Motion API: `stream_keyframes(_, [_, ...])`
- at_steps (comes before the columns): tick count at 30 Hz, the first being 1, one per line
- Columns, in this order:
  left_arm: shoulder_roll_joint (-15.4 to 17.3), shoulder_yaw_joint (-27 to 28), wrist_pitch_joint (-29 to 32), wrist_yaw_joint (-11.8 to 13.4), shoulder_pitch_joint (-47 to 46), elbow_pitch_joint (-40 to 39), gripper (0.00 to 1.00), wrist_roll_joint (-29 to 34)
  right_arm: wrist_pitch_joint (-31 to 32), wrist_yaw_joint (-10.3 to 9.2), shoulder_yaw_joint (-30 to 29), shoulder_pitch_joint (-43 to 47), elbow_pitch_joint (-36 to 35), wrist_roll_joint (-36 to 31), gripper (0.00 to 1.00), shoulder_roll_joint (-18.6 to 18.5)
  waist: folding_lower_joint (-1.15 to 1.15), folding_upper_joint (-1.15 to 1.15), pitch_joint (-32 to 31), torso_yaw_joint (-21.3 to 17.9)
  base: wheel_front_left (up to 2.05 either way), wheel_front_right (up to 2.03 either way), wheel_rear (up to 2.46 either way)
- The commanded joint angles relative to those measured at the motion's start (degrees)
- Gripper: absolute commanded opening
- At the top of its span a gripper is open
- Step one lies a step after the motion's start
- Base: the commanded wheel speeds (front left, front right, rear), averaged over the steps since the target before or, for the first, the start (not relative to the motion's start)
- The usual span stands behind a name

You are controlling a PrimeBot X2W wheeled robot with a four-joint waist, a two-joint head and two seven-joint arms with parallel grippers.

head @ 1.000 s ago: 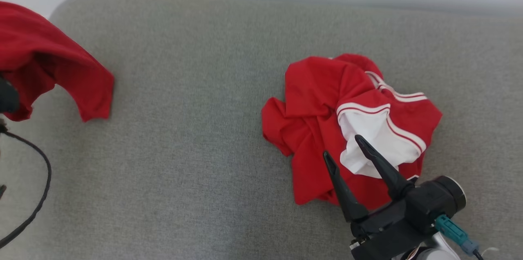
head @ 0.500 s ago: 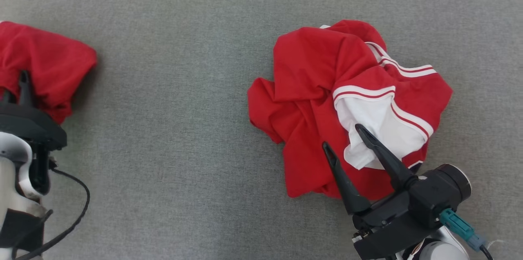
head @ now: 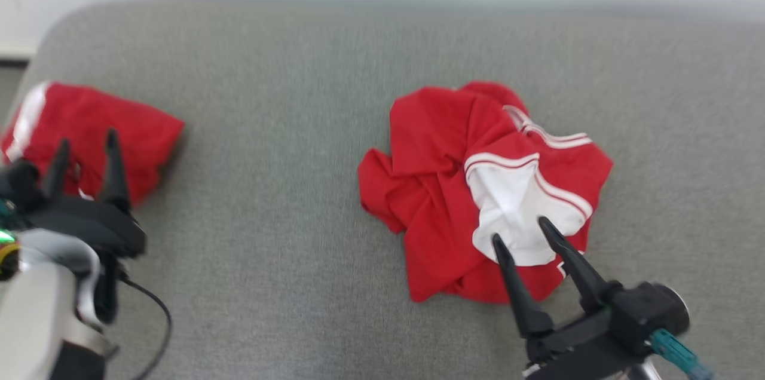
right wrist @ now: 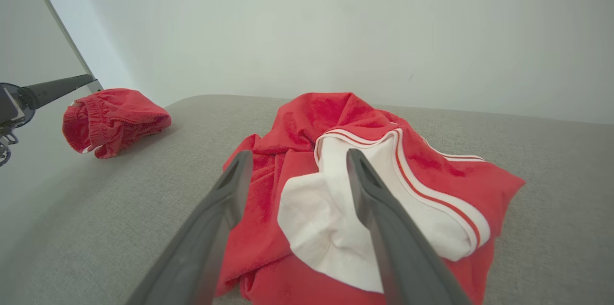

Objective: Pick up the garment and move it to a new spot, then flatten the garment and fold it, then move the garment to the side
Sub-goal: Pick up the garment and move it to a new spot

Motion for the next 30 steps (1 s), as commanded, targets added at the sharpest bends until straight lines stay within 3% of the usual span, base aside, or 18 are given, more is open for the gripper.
stream_keyframes(1, [-0.25,-0.07,-0.83,-0.26,1.62,-0.89,1.0,0.37,-0.42,-0.13,-0.66,1.05,0.18,0.54,1.0,0.32,0.01,0.0,-5.71,-0.63,0.0,0.0,0.0])
stream_keyframes(9, [-5.42,-1.06,-7.26,1.08,14.22,-10.55,1.0,0.67,-1.29,-0.13,-7.93,6.89,1.78,0.25,1.0,1.07,0.01,0.0,-14.26,-2.62,0.0,0.0,0.0])
stream_keyframes(20, [-11.39,-1.49,-9.1,0.92,31.34,-25.72,1.0,6.37,-1.98,-0.13,-12.42,10.07,3.01,0.21,1.0,1.6,0.01,0.0,-16.22,-7.69,0.0,0.0,0.0])
stream_keyframes(30, [-14.76,1.48,-9.14,-1.48,40.46,-26.2,1.0,11.81,-6.52,-0.13,-10.39,9.22,11.89,1.26,1.0,0.18,0.01,0.0,-17.13,-11.42,0.0,0.0,0.0])
